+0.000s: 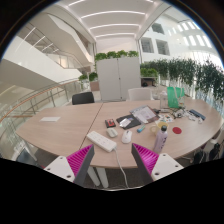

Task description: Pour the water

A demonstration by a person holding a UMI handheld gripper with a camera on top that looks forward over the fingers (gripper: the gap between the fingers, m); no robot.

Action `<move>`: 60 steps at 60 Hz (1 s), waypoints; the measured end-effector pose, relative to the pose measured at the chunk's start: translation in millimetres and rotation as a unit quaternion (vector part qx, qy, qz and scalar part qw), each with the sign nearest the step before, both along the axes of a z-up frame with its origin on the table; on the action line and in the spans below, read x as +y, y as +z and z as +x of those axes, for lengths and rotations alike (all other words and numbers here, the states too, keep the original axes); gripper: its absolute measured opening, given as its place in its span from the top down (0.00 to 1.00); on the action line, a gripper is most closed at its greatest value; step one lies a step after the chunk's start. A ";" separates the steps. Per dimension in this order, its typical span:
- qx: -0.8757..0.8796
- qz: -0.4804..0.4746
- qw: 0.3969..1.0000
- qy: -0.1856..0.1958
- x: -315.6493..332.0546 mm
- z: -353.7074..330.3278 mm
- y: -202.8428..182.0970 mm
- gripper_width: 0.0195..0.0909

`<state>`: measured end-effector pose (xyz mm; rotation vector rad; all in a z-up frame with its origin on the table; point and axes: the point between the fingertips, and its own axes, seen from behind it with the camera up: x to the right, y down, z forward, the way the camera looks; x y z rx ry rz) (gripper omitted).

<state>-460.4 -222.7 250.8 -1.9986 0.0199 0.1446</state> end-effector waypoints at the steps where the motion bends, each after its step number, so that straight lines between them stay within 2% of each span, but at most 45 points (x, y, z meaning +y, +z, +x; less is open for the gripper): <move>1: 0.000 0.000 1.000 0.000 -0.2 0.5 0.2 0.12; 15: -0.002 -0.002 1.000 0.000 -2.9 8.4 -10.6 0.12; 26: -0.012 0.025 1.000 0.005 7.5 50.5 -47.2 0.13; 34: -0.034 0.047 0.998 0.003 18.2 104.8 -96.6 0.13; 45: -0.051 0.087 0.995 -0.020 74.5 181.9 -141.8 0.13; 48: -0.055 0.081 0.995 -0.028 94.9 198.3 -156.2 0.12; 49: -0.056 0.083 0.995 -0.029 104.6 201.8 -160.6 0.08; 51: -0.060 0.090 0.994 -0.034 120.2 212.9 -167.4 0.12; 60: -0.055 0.101 0.992 -0.052 175.0 237.1 -174.6 0.12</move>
